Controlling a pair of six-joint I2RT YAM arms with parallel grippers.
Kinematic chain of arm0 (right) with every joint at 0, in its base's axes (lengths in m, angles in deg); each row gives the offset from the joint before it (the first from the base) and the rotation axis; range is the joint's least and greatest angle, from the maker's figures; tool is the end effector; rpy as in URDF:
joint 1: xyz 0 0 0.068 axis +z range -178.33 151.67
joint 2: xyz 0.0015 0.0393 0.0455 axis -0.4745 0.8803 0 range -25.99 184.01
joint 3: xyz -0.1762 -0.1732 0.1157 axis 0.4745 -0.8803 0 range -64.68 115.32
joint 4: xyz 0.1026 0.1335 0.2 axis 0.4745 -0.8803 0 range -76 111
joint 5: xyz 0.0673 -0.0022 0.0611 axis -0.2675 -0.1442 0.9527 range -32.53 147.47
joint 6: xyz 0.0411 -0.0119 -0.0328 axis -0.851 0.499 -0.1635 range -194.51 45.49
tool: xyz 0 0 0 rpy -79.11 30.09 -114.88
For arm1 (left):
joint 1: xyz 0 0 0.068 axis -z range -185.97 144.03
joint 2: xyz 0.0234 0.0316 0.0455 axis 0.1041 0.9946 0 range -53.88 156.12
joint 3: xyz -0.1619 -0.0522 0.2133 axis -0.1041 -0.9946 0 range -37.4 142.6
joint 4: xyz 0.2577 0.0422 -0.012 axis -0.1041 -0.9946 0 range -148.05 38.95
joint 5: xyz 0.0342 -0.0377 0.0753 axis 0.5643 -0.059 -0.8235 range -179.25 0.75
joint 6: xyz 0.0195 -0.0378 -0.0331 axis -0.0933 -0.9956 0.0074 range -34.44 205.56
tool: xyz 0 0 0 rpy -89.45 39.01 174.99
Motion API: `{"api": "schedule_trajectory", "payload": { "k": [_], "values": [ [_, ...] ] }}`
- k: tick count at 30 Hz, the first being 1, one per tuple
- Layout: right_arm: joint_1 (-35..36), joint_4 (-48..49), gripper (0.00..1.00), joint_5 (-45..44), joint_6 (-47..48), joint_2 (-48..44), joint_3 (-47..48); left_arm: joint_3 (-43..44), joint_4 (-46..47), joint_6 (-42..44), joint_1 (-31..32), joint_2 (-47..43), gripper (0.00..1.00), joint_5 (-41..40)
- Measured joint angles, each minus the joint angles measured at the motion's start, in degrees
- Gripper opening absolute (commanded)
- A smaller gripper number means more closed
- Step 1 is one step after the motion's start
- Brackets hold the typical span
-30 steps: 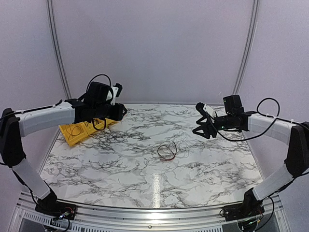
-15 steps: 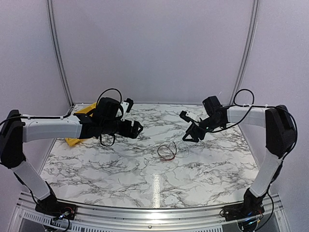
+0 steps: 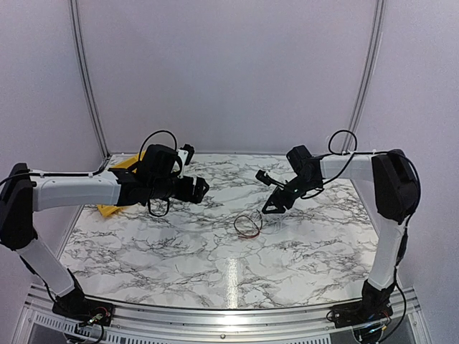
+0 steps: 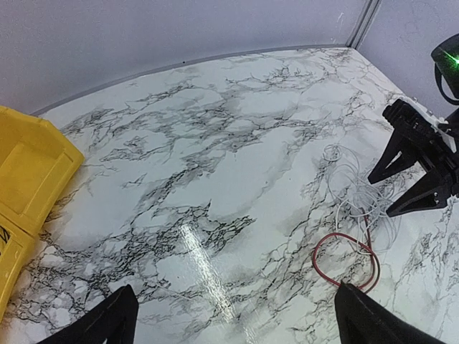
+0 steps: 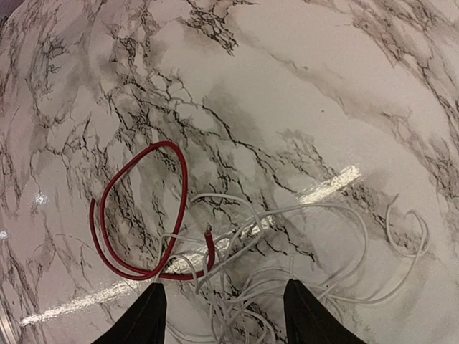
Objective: Untangle the cables
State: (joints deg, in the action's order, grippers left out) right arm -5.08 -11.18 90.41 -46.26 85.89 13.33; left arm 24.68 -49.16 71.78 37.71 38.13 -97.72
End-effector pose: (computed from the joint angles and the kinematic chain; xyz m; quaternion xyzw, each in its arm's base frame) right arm 0.3575 0.1746 0.1769 -0.4605 0.8194 0.2684 0.2109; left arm 0.2696 -0.2503 0.2558 0.1840 0.8359 -0.1912 0.4806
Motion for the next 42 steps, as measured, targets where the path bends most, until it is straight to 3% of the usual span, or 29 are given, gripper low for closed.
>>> {"api": "schedule_trajectory", "payload": {
  "k": [9, 17, 28, 38, 42],
  "values": [
    [0.0, -1.79, 0.44, 2.6, -1.6, 2.14, 1.29, 0.11, -0.13, -0.31, 0.0, 0.02, 0.98, 1.25],
    [0.0, -2.62, 0.22, 3.04, -2.58, 3.26, 3.93, 1.95, -0.5, -0.42, 0.0, 1.07, 0.97, 5.07],
    [0.02, -3.87, 0.3, 3.1, -4.31, 5.31, 5.46, 2.69, -0.72, -0.55, 0.0, 1.84, 0.96, 6.1],
    [0.02, -4.72, 0.0, 2.99, -5.68, 5.7, 5.95, 2.71, -0.85, -0.39, 0.0, 2.69, 0.92, 7.04],
    [0.02, -5.14, 0.0, 3.19, -5.77, 5.99, 6.21, 2.71, -0.87, 1.7, 0.15, 2.69, 0.92, 8.68]
  ]
}}
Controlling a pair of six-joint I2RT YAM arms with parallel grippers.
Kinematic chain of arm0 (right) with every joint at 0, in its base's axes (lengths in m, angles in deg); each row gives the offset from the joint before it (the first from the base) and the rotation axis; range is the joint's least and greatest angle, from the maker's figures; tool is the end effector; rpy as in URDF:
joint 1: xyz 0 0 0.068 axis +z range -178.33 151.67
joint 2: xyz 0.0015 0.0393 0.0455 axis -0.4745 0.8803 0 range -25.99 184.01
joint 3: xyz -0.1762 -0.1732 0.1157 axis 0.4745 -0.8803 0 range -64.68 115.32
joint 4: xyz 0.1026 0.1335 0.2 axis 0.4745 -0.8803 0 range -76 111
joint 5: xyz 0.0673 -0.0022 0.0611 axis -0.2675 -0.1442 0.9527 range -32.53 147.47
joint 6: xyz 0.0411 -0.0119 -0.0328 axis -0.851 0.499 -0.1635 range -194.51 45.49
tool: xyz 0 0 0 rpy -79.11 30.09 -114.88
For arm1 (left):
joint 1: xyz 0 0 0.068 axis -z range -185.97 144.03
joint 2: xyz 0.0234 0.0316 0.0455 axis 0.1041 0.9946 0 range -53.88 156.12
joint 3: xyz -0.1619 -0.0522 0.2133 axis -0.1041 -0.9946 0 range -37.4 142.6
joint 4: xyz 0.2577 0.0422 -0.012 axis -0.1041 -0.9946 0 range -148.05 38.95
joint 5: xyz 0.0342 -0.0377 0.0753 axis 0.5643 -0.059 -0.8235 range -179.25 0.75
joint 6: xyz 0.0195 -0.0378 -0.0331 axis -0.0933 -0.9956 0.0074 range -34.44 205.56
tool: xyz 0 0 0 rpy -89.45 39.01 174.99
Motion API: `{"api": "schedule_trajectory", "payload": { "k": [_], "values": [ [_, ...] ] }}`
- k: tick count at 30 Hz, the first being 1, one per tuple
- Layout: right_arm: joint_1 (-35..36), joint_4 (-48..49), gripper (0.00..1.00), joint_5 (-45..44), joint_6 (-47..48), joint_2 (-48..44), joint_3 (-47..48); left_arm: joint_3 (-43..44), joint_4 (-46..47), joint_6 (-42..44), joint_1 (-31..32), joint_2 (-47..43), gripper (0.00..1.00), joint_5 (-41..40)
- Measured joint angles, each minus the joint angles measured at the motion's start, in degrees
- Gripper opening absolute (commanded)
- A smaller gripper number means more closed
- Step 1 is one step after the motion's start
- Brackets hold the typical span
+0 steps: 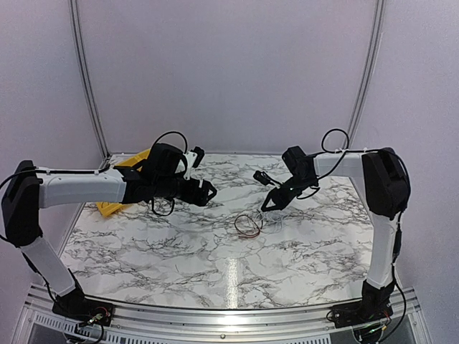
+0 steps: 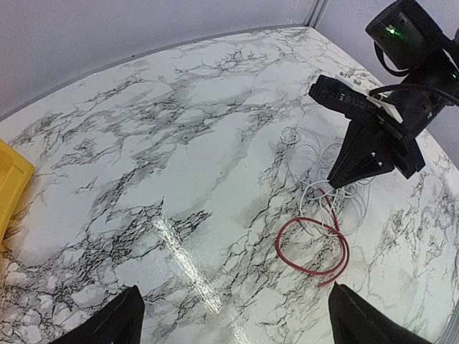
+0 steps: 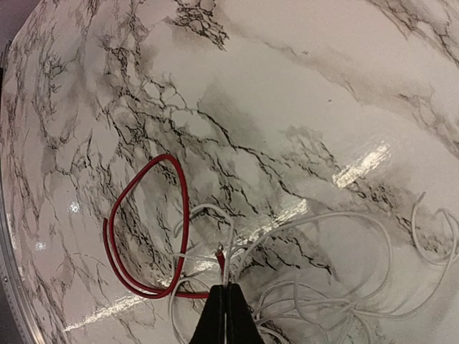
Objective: Untangle the cables
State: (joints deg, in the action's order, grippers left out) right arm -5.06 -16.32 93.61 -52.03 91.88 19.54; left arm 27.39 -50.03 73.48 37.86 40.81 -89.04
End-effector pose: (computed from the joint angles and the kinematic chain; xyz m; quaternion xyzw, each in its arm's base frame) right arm 0.3721 0.1828 0.1640 -0.4117 0.8439 0.3070 0.1551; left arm 0.2738 -0.2632 0.2536 0.2366 0.8280 -0.2397 0.4484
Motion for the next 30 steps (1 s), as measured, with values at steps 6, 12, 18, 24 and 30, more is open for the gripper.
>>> {"api": "schedule_trajectory", "payload": {
  "k": [6, 12, 18, 24, 30],
  "values": [
    [0.0, -0.07, 0.0, 2.08, 0.13, -1.51, -0.33, -1.03, 2.19, 2.51, 0.66, -0.35, 0.9, 1.81],
    [0.0, -0.52, 0.0, 7.02, 0.28, -11.56, -0.94, -3.8, 6.38, 4.44, 3.5, -0.48, 0.88, 3.91],
    [0.0, -2.16, 0.0, 11.56, 0.2, -19.21, 0.44, -4.79, 12.44, 5.2, 8.17, -0.52, 0.89, 4.85],
    [0.24, -4.46, 0.0, 14.32, 0.0, -20.76, 4.17, -4.98, 24.68, 4.7, 12.96, 0.04, 0.89, 1.68],
    [2.01, -5.42, 0.0, 15.26, 0.04, -24.41, 5.7, -4.55, 35.54, 2.36, 15.47, 4.07, 0.78, -0.74]
  ]
}}
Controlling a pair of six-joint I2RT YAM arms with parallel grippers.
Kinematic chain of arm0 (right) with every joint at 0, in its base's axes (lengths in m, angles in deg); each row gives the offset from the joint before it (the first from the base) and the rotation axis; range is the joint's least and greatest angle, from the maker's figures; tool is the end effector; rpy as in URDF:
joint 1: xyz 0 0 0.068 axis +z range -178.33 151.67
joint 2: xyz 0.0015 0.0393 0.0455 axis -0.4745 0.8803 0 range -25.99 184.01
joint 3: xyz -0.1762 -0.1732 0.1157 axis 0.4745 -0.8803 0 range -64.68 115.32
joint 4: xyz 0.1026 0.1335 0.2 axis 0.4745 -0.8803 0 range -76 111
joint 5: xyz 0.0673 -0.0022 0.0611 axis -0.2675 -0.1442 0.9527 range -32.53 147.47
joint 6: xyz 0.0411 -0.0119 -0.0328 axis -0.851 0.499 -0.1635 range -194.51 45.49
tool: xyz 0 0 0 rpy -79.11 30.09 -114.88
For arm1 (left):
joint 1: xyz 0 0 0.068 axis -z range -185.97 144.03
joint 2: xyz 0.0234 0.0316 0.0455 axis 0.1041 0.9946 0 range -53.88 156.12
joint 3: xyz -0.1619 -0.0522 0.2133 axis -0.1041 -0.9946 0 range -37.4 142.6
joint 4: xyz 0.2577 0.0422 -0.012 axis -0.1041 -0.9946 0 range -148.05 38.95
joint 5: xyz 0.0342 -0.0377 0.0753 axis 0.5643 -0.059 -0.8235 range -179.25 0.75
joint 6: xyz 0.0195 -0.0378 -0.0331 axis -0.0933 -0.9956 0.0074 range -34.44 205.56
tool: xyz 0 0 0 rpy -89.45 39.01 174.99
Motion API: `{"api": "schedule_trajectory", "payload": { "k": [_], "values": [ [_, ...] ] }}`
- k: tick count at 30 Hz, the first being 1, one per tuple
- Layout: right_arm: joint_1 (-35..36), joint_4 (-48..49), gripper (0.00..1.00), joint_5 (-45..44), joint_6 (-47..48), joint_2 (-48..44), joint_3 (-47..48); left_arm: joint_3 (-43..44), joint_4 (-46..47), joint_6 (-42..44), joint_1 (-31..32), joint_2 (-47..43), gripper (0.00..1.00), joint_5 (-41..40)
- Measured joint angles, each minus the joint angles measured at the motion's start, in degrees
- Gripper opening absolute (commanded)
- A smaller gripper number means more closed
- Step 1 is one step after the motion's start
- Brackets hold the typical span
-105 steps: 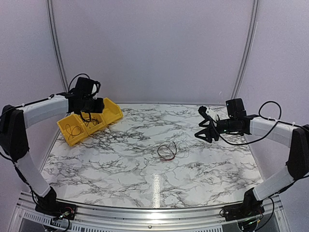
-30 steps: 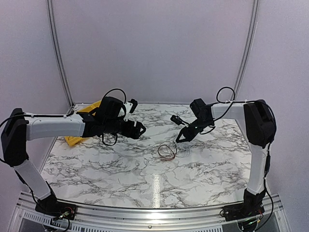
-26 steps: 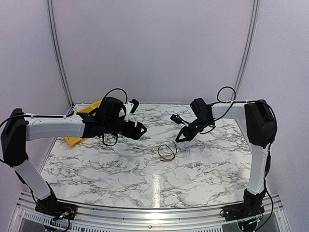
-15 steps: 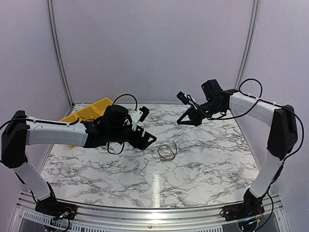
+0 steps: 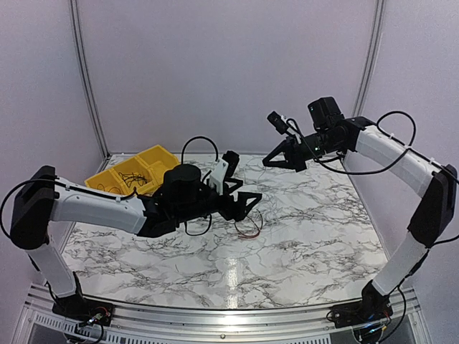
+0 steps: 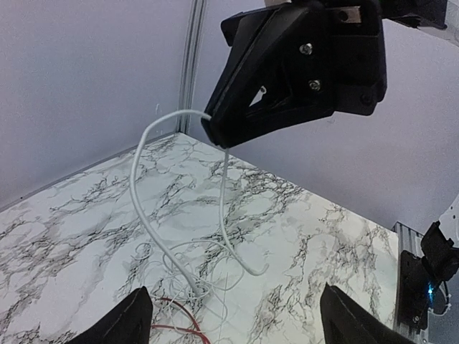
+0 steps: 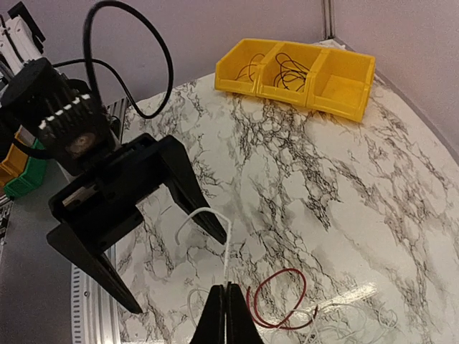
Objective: Untangle the cables
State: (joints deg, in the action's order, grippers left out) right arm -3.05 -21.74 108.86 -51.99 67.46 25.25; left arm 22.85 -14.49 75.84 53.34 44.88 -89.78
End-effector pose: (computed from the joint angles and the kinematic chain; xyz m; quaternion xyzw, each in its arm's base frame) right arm 0.3051 0.1748 0.3524 -0.4864 0.6991 0.4104 0.3259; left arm 0.2037 -0.3428 0.2651 0.2987 0.6541 -0.3910 0.5745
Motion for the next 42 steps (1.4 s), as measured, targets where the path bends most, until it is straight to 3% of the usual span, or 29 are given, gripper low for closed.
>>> {"api": "schedule_trajectory", "payload": {
  "k": [17, 26, 30, 34, 42],
  "values": [
    [0.61, 1.18, 0.0, 3.15, -1.22, -4.85, -2.12, 2.14, 13.44, -4.68, 0.96, 7.41, 0.51, 4.79],
    [0.61, 2.1, 0.0, 3.13, -1.31, -4.85, -3.67, 4.9, 16.87, -7.91, 0.96, 9.81, 0.11, 8.41],
    [0.61, 2.25, 0.0, 2.95, -1.33, -4.85, -3.67, 4.9, 17.2, -9.55, 0.96, 10.12, 0.0, 9.55],
    [0.68, 2.36, 0.0, 2.49, -1.31, -4.85, -4.02, 3.82, 17.68, -10.58, 0.9, 10.12, 0.0, 10.56],
    [0.87, 3.74, 0.68, 0.15, 2.29, -4.74, -7.74, -1.79, 18.21, -10.93, 0.83, 8.92, 0.0, 10.6]
  ]
}}
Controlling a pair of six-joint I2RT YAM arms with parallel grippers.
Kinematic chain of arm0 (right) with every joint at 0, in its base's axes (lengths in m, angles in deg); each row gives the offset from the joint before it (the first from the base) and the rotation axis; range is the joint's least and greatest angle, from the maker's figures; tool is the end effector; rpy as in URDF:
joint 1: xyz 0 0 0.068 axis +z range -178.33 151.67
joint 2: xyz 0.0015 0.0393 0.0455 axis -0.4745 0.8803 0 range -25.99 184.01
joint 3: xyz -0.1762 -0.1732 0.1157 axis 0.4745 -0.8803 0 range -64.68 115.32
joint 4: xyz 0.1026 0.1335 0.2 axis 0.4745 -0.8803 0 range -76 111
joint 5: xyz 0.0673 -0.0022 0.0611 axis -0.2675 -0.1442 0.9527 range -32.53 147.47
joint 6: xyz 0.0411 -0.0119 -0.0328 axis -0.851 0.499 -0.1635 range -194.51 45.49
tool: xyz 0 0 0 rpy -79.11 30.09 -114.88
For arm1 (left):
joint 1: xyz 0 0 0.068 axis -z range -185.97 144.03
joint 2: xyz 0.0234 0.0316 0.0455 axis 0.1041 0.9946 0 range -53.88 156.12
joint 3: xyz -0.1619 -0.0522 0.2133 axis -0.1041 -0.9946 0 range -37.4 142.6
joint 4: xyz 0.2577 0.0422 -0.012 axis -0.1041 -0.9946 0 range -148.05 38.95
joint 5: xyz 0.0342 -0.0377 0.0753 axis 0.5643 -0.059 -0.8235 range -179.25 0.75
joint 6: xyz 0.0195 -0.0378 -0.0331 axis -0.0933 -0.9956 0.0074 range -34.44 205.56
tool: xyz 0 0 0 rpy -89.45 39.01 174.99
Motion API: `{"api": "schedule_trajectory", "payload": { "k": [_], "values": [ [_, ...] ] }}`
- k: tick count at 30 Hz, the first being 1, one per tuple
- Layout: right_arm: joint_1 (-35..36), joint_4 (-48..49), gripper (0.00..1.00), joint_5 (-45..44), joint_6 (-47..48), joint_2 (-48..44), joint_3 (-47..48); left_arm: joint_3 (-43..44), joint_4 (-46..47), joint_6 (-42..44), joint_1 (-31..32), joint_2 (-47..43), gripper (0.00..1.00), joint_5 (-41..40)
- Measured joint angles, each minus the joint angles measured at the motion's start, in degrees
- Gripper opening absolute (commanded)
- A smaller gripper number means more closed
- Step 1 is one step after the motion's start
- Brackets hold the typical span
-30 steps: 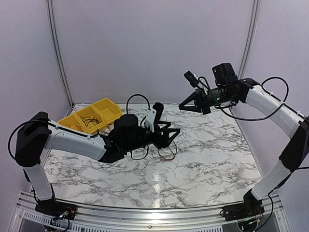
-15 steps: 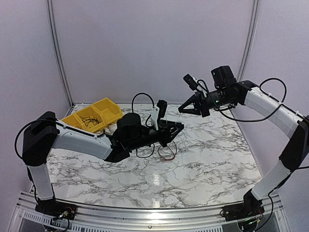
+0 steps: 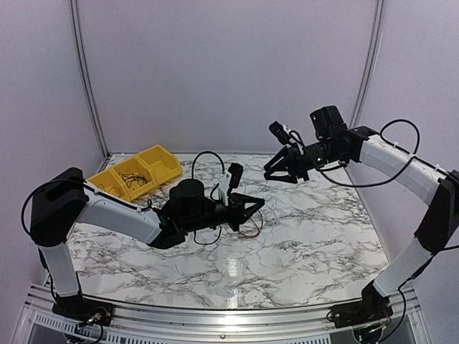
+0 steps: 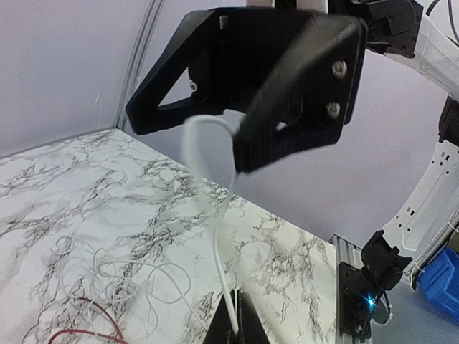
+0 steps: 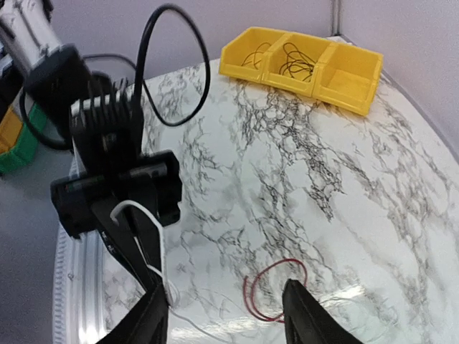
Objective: Untangle the cables
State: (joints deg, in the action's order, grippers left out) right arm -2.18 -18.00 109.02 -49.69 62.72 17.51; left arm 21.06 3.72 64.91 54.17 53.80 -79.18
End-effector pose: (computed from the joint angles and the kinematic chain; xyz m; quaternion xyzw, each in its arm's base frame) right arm 0.2854 0.1711 0.3407 -0.5072 0.6816 0.4064 0.3362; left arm 0.2007 -0.3623 0.2292 0.2874 0.6081 -0.5229 0.5236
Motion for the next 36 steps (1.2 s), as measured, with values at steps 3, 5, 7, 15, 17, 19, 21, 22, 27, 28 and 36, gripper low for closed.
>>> {"api": "schedule_trajectory", "payload": {
  "k": [3, 5, 7, 15, 17, 19, 21, 22, 27, 28, 36],
  "values": [
    [-0.04, 3.04, 0.84, -4.0, 2.91, 0.0, -5.38, -3.13, -0.39, -0.22, -0.22, -2.12, 0.0, -0.87],
    [-0.07, 5.68, 0.86, -7.78, 5.18, 0.09, -10.6, -5.7, -0.66, -0.66, -0.26, -4.61, 0.0, -2.21],
    [-0.07, 7.74, 0.85, -10.93, 7.08, 0.5, -14.91, -8.24, -0.61, -1.16, -0.26, -7.15, 0.0, -3.82],
    [0.26, 14.97, 0.83, -17.88, 11.74, 9.94, -17.35, -14.8, -0.59, -3.74, -0.26, -12.28, 0.0, -10.16],
    [0.5, 16.28, 0.81, -19.21, 11.98, 12.74, -17.07, -16.0, -0.66, -4.17, -0.26, -12.59, 0.0, -11.04],
    [0.79, 17.22, 0.75, -20.41, 12.07, 15.61, -16.61, -17.49, -1.01, -4.48, -0.26, -13.86, 0.0, -12.04],
    [0.96, 17.94, 0.67, -21.35, 12.09, 17.86, -16.2, -18.75, -1.88, -4.55, -0.26, -16.28, 0.0, -13.03],
    [1.01, 18.29, 0.65, -21.86, 12.04, 18.91, -16.06, -19.26, -2.8, -4.5, -0.26, -18.21, 0.0, -13.62],
    [1.03, 19.26, 0.47, -24.33, 11.32, 22.21, -15.45, -19.54, -8.09, -2.82, -0.26, -30.12, 0.0, -16.39],
    [1.03, 19.54, 0.42, -24.85, 11.17, 22.8, -15.28, -19.19, -9.66, -2.19, -0.26, -32.52, 0.0, -16.96],
    [1.01, 19.91, 0.36, -26.18, 10.73, 24.85, -12.9, -10.19, -24.35, 5.05, -0.26, -45.38, 0.0, -22.32]
  ]
}}
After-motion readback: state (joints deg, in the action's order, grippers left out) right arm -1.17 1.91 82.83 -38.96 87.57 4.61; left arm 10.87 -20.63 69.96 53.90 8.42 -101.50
